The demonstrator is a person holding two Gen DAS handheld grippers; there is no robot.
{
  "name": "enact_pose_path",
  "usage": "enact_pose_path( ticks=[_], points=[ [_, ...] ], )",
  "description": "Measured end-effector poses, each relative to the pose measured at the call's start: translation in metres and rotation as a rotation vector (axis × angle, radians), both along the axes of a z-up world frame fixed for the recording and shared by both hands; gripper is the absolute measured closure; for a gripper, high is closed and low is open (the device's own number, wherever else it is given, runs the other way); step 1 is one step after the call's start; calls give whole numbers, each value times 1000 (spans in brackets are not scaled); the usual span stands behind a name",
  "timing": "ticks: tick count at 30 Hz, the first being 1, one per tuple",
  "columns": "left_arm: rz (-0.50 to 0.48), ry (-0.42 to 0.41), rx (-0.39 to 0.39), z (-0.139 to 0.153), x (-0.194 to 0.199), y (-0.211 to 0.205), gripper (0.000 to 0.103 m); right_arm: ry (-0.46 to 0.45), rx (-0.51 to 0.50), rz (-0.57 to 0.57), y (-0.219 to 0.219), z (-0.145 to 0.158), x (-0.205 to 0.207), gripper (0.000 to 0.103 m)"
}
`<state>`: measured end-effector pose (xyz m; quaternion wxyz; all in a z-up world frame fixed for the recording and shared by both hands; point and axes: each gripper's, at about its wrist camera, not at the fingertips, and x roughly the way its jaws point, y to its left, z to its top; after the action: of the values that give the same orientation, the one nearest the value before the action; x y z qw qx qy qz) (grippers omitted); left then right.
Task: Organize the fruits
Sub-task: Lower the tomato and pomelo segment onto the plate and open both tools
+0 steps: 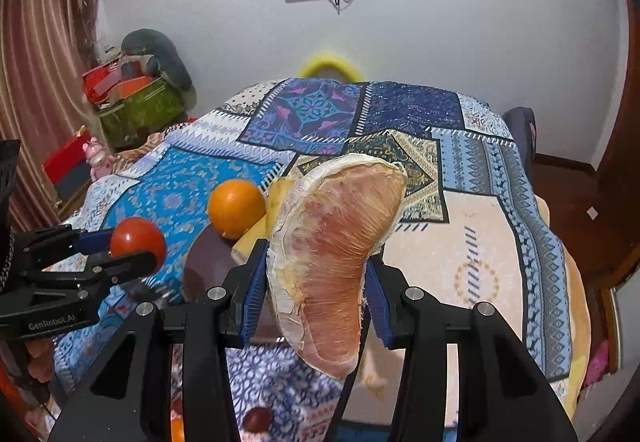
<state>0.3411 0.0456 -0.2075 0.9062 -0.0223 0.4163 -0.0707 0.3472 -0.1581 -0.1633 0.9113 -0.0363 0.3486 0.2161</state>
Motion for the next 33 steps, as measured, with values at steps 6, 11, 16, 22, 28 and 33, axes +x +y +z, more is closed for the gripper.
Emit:
enact_pose_path(
  ticks=[6,11,16,22,28,33],
  points=[
    [5,22,-10,-16,19,1,53,18,-16,10,7,-14,18,62],
    [21,45,-33,-29,36,4,53,38,-26,22,12,-28,28,62],
    [24,60,-39,-39,46,4,53,60,-16,18,15,-38,40,62],
    [25,60,-48,-45,51,6,53,64,-38,24,18,-46,46,61],
    [34,82,-39,-52,54,7,53,60,-39,26,20,-49,47,60],
    [44,78,-36,-51,52,7,53,61,-39,30,20,-47,47,59]
  ],
)
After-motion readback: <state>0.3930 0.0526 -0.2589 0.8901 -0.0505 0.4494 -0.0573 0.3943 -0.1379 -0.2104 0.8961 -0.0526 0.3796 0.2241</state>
